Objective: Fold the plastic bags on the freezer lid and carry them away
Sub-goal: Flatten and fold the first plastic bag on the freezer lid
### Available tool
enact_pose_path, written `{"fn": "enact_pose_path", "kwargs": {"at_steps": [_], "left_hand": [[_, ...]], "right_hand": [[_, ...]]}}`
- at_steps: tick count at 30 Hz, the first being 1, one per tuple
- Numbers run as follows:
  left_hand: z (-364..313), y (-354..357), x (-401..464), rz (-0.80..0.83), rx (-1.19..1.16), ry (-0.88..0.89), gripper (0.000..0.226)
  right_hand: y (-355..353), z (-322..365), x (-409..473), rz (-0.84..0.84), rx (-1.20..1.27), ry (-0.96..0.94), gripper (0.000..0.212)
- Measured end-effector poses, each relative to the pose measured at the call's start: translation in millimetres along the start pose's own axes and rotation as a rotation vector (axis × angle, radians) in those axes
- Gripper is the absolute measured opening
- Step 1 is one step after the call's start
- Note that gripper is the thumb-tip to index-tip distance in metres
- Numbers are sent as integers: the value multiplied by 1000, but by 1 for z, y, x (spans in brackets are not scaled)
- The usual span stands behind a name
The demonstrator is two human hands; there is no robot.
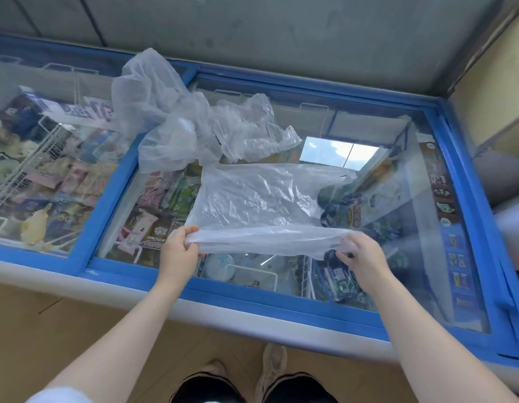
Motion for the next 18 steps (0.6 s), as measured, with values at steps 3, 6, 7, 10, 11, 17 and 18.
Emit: {"fn": "enact_pose_path", "kwargs": {"at_steps": [3, 6, 7, 10, 11, 17, 18], "left_hand": [[14, -10, 0, 77, -26, -15, 35], [22, -26, 9, 84, -41, -21, 30], [20, -32, 11, 74, -5, 7, 26], [9, -43, 13, 25, 179, 195, 13], [3, -44, 11, 17, 272, 293, 15], [5, -35, 6, 9, 603, 575, 7], [8, -35, 7, 8, 628, 634, 4]], "right_hand": [[11, -8, -15, 161, 179, 74, 19], [6, -10, -23, 160, 357, 82, 12], [1, -13, -21, 101, 286, 69, 12], [-14, -13, -20, -119, -331, -114, 24], [-16, -10, -23, -200, -550, -221, 24], [26, -17, -62, -243, -1461, -855, 11], [30, -21, -64, -217, -1534, -841, 4]]}}
Point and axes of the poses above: each hand's wrist, its own x-axis towards the middle knuckle, its own y-axis out of the palm, z = x × y, the point moved 7 cm from there along x, towards the middle knuckle, and after that the axes turned 8 degrees about -z, right-handed, at the moved point
